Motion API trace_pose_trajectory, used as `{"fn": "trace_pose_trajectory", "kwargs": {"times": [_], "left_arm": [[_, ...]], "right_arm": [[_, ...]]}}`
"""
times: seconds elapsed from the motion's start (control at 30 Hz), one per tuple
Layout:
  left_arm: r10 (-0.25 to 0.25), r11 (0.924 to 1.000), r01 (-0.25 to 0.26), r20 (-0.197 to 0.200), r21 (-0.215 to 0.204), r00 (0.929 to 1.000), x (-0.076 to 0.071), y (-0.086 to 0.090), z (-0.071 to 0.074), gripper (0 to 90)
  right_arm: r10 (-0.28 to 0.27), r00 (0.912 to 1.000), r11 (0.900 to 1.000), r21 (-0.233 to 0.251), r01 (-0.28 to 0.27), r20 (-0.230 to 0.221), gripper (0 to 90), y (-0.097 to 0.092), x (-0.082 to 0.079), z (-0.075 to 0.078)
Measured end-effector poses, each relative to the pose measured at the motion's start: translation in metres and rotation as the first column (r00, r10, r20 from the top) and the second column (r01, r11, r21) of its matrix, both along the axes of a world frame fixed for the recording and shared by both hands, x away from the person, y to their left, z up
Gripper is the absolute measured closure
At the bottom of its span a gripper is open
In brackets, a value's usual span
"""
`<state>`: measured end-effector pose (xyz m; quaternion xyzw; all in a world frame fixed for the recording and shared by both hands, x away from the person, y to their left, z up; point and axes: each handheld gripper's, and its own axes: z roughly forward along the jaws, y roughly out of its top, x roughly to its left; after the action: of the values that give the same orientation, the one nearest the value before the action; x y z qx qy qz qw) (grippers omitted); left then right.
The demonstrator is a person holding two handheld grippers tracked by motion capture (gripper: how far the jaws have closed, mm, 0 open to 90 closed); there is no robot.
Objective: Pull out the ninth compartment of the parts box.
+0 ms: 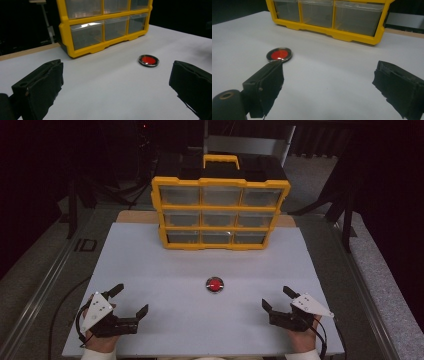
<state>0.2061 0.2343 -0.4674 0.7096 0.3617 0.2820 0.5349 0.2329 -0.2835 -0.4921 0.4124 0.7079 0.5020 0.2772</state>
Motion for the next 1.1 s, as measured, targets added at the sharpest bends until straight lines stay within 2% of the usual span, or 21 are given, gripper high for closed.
{"fn": "trace_pose_trajectory", "kwargs": {"times": [0.3,0.57,0.77,0.93,1.1], "left_arm": [[0.02,0.9997,-0.021,-0.002,-0.01,0.9998,0.001,0.002,-0.005,0.0],[0.035,0.9992,-0.035,0.003,-0.019,0.9994,0.0,0.006,-0.005,0.0],[0.036,0.9993,-0.036,0.004,-0.007,0.9994,0.001,0.003,-0.006,0.0],[0.037,0.9993,-0.037,0.004,-0.008,0.9993,0.001,0.002,-0.006,0.0],[0.039,0.9992,-0.039,0.001,0.006,0.9992,0.002,0.002,-0.007,0.0]], "right_arm": [[0.002,1.0,1.0,0.002,-0.002,0.004,8.6,0.003,0.0,0.002],[-0.004,1.0,0.9987,-0.051,0.003,-0.007,8.7,0.014,0.002,0.009],[0.005,0.9998,0.9983,-0.058,-0.006,-0.018,8.7,0.024,0.007,0.015],[0.024,0.9997,0.9968,-0.076,-0.024,0.003,8.7,0.033,0.011,0.023],[0.033,0.9995,0.9967,-0.075,-0.033,0.001,8.7,0.036,0.018,0.03]]}}
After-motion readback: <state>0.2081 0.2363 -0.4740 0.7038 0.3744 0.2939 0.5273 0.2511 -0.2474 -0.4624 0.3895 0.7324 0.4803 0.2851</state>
